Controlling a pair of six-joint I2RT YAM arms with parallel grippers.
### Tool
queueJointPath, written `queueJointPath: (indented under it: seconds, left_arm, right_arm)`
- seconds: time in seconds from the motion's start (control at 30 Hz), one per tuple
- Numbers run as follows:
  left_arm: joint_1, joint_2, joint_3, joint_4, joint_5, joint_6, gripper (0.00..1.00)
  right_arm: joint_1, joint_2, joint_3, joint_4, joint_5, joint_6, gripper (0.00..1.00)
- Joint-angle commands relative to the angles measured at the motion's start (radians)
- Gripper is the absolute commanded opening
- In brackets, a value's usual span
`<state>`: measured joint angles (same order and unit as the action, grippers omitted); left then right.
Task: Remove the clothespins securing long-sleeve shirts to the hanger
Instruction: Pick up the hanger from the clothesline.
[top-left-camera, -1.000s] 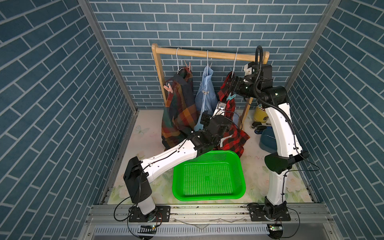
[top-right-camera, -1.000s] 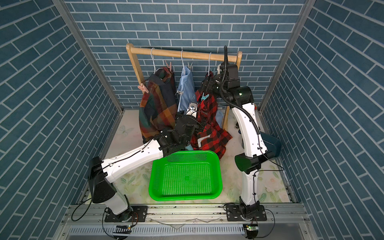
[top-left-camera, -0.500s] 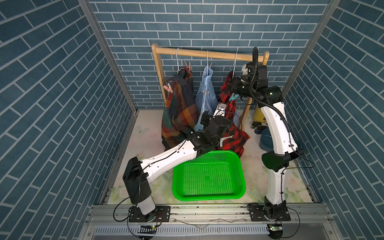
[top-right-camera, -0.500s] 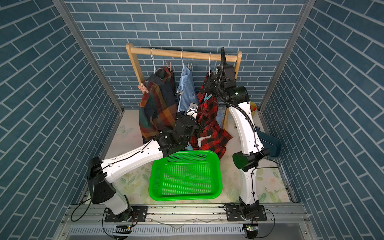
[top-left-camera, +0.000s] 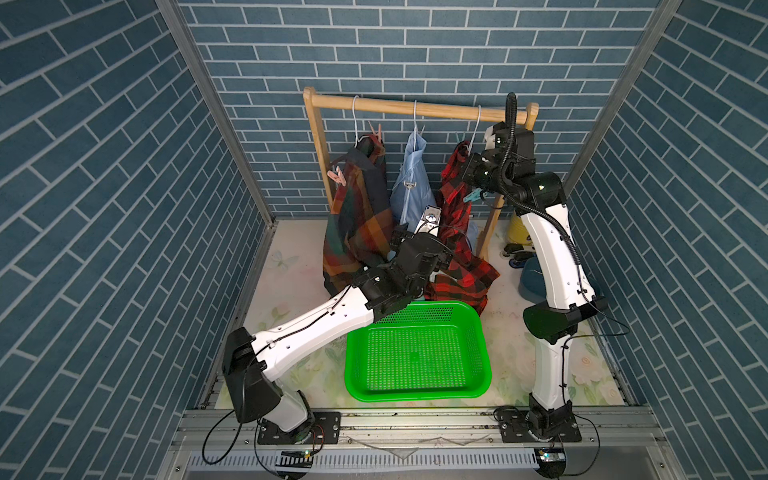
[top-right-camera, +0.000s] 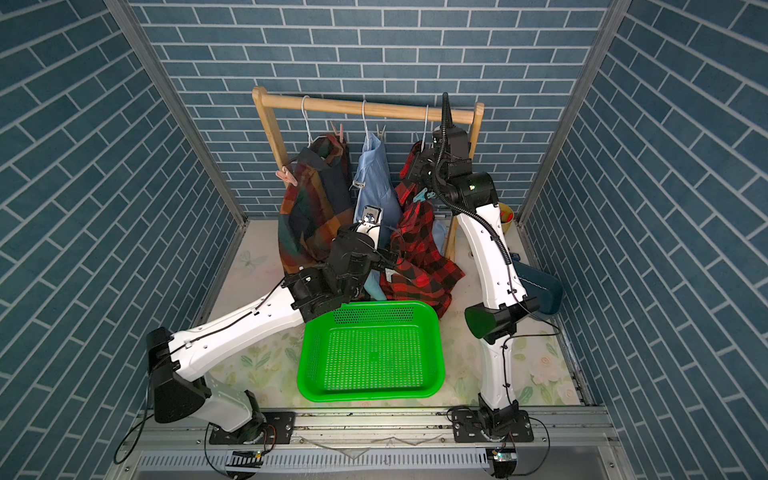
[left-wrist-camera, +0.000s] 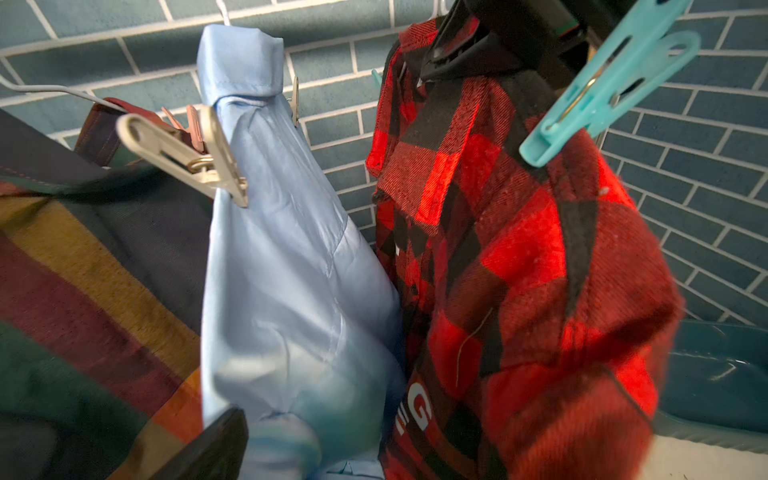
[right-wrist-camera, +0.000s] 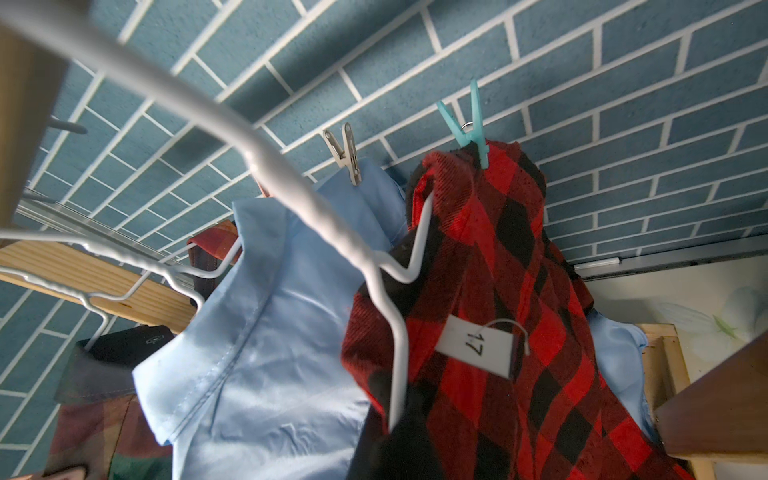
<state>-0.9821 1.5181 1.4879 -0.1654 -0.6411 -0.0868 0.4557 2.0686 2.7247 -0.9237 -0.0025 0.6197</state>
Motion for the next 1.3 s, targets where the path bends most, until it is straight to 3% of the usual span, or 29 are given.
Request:
queueJointPath:
  seconds: [0.0, 0.2, 0.43, 0.7, 0.97, 1.07, 1.13, 1.2, 1.27]
  left_arm:
    - [0.0, -0.054, -0.029, -0.046, -0.004, -0.021, 1.0]
    - [0.001, -0.158, -0.112, -0.004, 0.057, -0.001, 1.0]
    - [0.002, -0.255, -0.21, 0.097, 0.402, 0.092, 1.0]
    - [0.003, -0.29, -0.236, 0.049, 0.354, 0.062, 1.0]
    - [0.002, -0.321, -0.302, -0.001, 0.36, 0.026, 1.0]
    - [-0.003, -0.34, -0.332, -0.031, 0.427, 0.002, 1.0]
    - [-0.019, -0.356, -0.367, -0.026, 0.557, 0.03, 1.0]
    - [-0.079, -0.342, -0.374, -0.051, 0.647, 0.079, 1.0]
    - [-0.169, -0.312, -0.369, -0.076, 0.632, 0.108, 1.0]
  right_arm:
    - [-0.003, -0.057, 0.015, 0.043, 0.042, -0.047, 0.0]
    - [-0.002, -0.108, 0.013, 0.06, 0.038, -0.085, 0.0]
    - [-0.001, -0.145, 0.013, 0.087, -0.016, -0.102, 0.0]
    - [0.005, -0.225, 0.012, 0.092, -0.08, -0.097, 0.0]
    - [0.008, -0.313, -0.009, 0.153, -0.233, -0.062, 0.0]
    - [0.016, -0.337, -0.006, 0.178, -0.283, -0.057, 0.0]
    - [0.02, -0.352, -0.008, 0.207, -0.311, -0.047, 0.0]
    - [0.019, -0.36, -0.002, 0.231, -0.324, -0.029, 0.0]
    - [0.02, -0.361, 0.023, 0.234, -0.321, -0.015, 0.0]
